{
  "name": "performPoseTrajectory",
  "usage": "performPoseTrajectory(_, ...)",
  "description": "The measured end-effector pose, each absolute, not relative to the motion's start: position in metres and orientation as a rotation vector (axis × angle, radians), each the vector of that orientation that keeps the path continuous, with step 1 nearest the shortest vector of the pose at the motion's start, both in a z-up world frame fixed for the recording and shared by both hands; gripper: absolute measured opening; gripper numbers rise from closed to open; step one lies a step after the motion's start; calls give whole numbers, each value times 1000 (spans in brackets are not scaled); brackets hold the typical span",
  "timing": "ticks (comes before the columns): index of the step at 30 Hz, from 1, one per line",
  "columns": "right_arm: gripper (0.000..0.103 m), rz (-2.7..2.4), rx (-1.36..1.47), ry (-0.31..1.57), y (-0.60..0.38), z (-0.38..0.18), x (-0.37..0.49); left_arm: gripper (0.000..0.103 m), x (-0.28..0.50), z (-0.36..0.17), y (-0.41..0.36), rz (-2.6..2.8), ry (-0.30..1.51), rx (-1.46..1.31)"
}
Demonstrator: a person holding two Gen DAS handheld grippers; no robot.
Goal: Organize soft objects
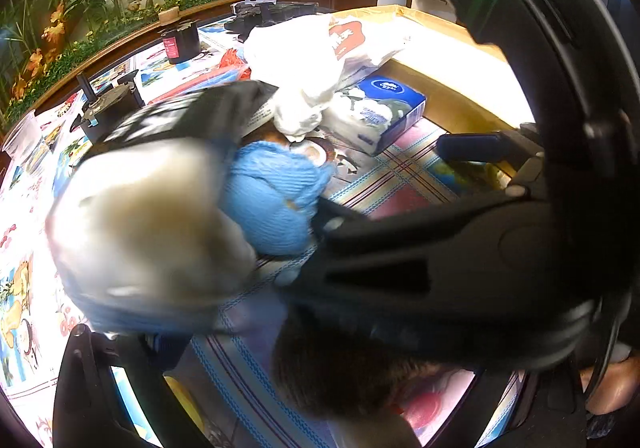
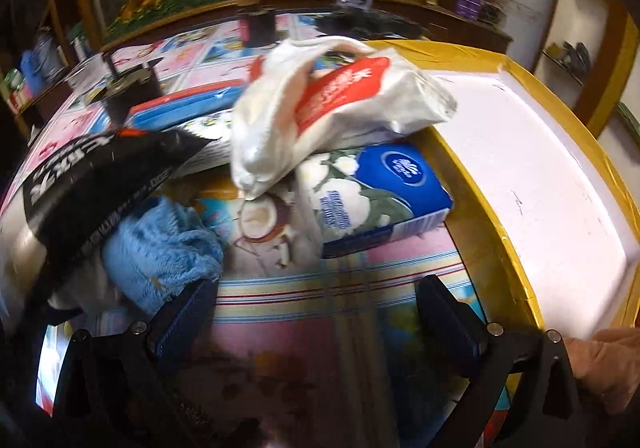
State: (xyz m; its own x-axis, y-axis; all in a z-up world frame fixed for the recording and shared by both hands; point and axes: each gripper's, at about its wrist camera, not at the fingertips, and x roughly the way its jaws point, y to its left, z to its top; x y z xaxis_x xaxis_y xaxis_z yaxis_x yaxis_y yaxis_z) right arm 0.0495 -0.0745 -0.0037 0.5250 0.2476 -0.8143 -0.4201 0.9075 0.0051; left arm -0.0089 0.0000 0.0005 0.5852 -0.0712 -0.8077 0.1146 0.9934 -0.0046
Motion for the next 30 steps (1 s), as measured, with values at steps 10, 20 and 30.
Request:
performPoseTrajectory(10, 102, 458, -227, 937, -63, -4, 41, 103, -9, 0, 2, -115, 939, 54)
performPoseTrajectory(20, 102, 451, -227, 942, -63, -4, 45, 103, -8, 0, 2, -115, 939, 53)
performPoseTrajectory(30, 102, 455, -241, 989, -61, -3, 50, 103, -9, 0, 3, -117, 934, 50)
